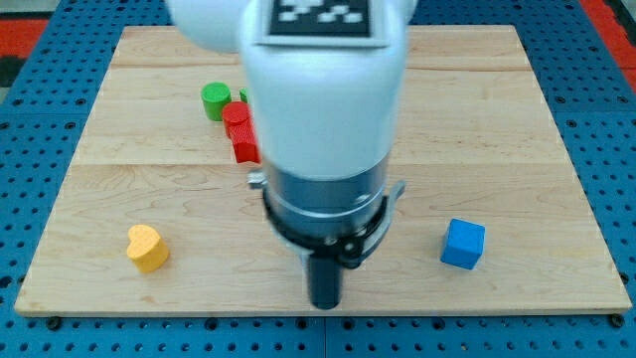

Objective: Place blue triangle vertically below red star

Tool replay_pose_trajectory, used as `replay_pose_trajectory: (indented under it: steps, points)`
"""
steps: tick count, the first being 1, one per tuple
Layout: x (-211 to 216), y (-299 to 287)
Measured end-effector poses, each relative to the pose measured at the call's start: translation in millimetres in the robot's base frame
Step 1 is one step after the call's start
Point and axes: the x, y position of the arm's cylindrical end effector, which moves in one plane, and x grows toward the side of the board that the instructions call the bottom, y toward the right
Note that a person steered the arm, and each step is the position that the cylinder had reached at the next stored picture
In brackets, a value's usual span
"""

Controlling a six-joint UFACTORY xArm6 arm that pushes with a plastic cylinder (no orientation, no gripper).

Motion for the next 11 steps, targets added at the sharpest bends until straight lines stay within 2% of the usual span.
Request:
replay_pose_trajectory:
  steps: [1,2,3,4,6,7,8,10,11]
  points:
    - [-11.2,-24.1]
    - [-23.6,-86.8]
    - [-25.4,-49.0]
    - [13.3,-47.9]
    - [-8.0,-33.9]
    - [-8.8,-68.9]
    - [-12.8,-74.3]
    - [-9.1,-9.9]
    - [-23.2,-11.0]
